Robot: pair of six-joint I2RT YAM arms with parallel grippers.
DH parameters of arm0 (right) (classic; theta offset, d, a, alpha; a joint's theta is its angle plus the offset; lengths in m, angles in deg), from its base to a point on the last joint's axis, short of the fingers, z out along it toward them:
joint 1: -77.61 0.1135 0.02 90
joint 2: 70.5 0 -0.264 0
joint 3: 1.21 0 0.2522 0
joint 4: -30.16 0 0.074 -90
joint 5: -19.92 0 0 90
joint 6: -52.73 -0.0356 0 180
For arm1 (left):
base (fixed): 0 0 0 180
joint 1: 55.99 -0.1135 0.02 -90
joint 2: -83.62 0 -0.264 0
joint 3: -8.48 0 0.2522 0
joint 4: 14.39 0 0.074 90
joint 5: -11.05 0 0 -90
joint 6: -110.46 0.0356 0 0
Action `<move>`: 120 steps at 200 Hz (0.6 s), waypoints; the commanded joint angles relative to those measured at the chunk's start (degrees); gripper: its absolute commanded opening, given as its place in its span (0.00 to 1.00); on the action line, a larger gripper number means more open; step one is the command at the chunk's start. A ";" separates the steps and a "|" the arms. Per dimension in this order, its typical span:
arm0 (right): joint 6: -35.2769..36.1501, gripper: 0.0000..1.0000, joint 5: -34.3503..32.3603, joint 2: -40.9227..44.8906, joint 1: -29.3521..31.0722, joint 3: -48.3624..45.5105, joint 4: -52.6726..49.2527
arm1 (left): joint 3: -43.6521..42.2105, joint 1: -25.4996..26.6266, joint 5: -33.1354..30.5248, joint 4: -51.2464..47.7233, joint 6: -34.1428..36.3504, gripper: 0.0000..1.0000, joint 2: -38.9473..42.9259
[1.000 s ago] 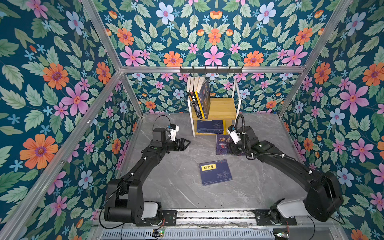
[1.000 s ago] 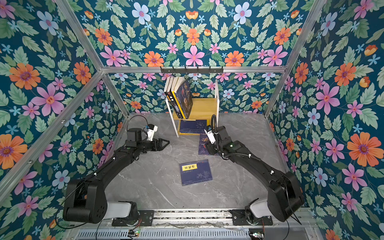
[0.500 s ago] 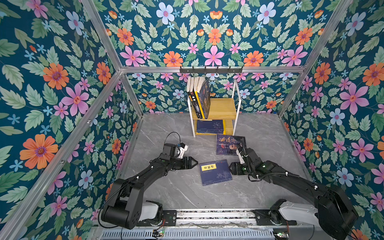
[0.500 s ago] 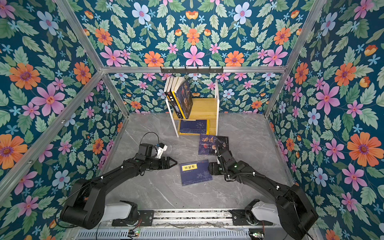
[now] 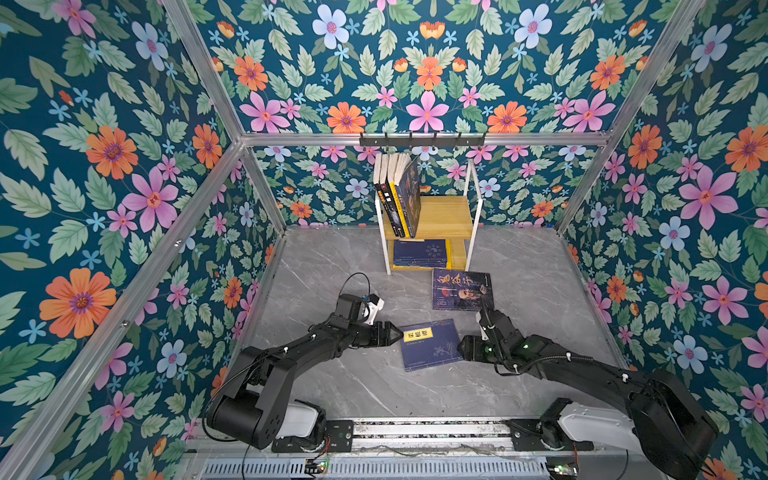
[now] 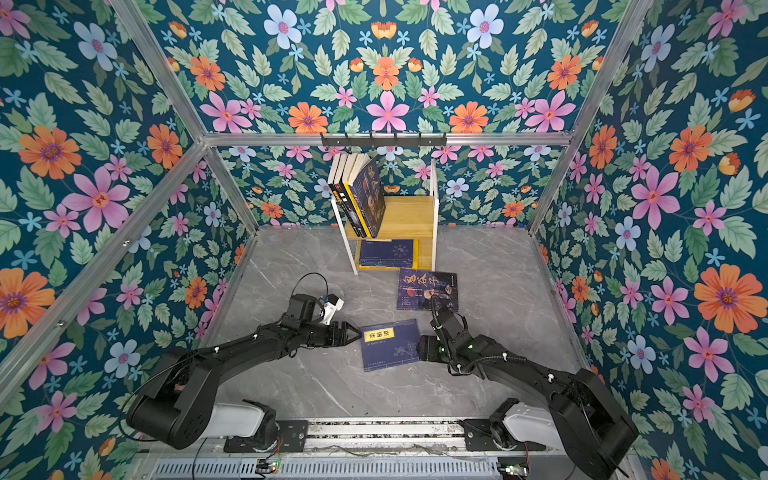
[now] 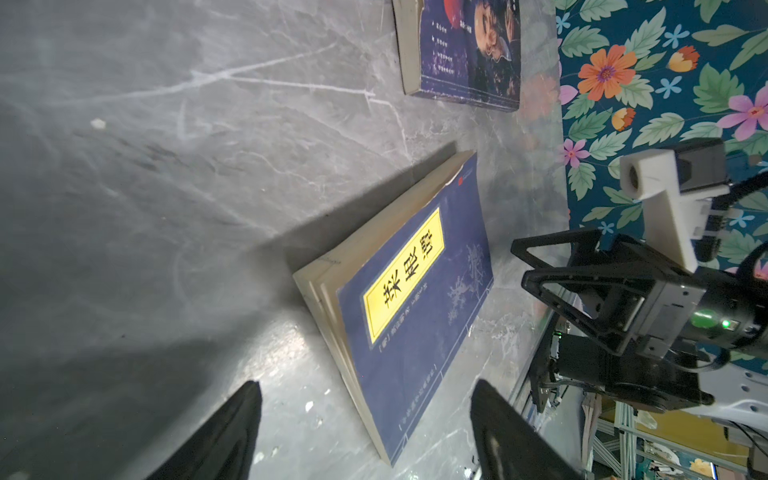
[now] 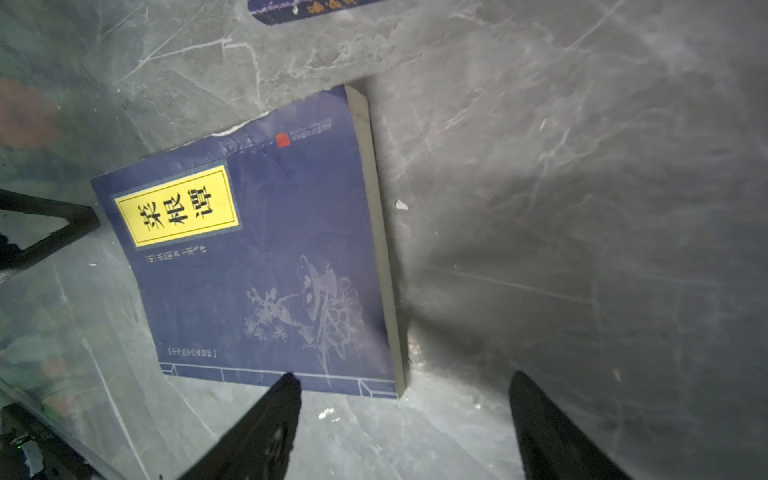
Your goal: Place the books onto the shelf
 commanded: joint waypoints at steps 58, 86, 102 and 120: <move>-5.67 0.77 0.54 -5.29 4.26 -1.30 8.42 | -0.98 2.04 -2.34 4.76 -2.76 0.80 -2.42; -6.85 0.77 0.94 -8.40 7.47 0.02 10.25 | -1.25 1.93 -3.14 4.83 -3.17 0.81 -2.45; -7.41 0.77 1.33 -10.44 9.43 1.35 11.27 | -0.78 1.91 -3.27 4.39 -3.09 0.81 -2.45; -7.96 0.77 0.84 -12.58 11.50 3.29 10.92 | -0.71 1.91 -3.26 4.27 -3.08 0.79 -2.44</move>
